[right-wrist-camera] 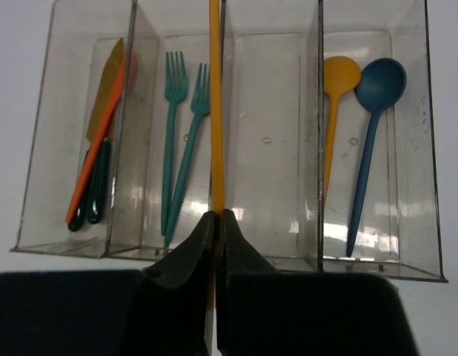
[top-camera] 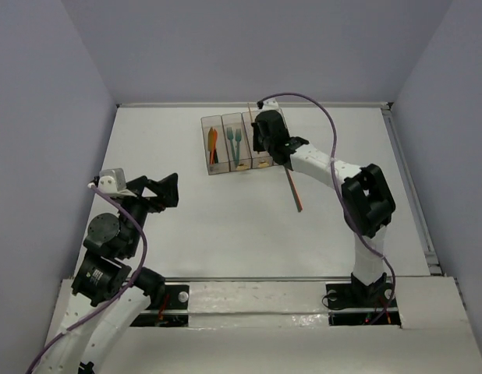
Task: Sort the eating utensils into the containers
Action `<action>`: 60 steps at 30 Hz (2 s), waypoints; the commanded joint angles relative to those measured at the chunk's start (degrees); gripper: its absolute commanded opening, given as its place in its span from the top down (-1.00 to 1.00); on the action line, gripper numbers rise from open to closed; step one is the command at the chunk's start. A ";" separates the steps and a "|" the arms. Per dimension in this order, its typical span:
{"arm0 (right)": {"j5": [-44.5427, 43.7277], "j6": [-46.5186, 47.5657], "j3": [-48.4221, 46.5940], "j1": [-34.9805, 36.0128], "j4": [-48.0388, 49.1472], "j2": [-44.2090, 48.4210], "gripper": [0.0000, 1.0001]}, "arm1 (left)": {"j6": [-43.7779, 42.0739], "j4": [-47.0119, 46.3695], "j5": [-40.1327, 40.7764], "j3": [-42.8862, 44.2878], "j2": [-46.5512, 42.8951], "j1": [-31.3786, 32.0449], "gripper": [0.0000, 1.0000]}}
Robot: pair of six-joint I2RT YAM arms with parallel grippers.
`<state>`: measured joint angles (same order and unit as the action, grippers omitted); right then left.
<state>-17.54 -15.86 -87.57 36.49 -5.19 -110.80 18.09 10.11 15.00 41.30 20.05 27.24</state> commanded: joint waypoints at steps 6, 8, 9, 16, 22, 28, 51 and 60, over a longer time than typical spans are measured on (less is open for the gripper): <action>2.77 0.74 -16.91 -5.37 -5.78 -12.05 1.00 | -0.60 -2.20 0.02 0.98 -0.63 0.62 -0.98; 2.95 0.65 -17.20 -5.90 -5.80 -12.85 0.96 | -0.51 -2.20 0.11 0.89 -0.81 0.62 -0.98; 3.21 0.65 -17.28 -5.90 -5.62 -13.21 0.90 | -0.60 -2.20 0.11 0.89 -0.81 0.62 -0.98; 4.45 -0.14 -18.43 -5.90 -6.94 -14.01 0.10 | -0.60 -2.37 -0.15 0.89 -0.37 0.62 -0.98; 3.92 -1.54 -8.52 -5.90 -3.26 -4.00 0.09 | -0.51 -2.38 -0.15 0.80 -0.54 0.62 -0.98; -0.64 -7.42 19.48 -5.90 3.87 16.02 0.34 | -0.51 -2.55 -0.33 0.80 -0.81 0.62 -0.98; -2.41 -12.18 39.06 -6.96 -4.30 18.79 0.46 | -0.42 -2.29 -0.68 0.89 0.42 0.09 -0.98; -1.27 -11.92 38.53 -6.96 -2.72 15.80 0.52 | -0.42 -2.20 -1.03 0.89 0.69 0.09 -0.98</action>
<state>-19.46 -28.18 -48.90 29.95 -9.67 -94.04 18.09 10.11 14.92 41.30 20.12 27.62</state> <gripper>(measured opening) 0.241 0.992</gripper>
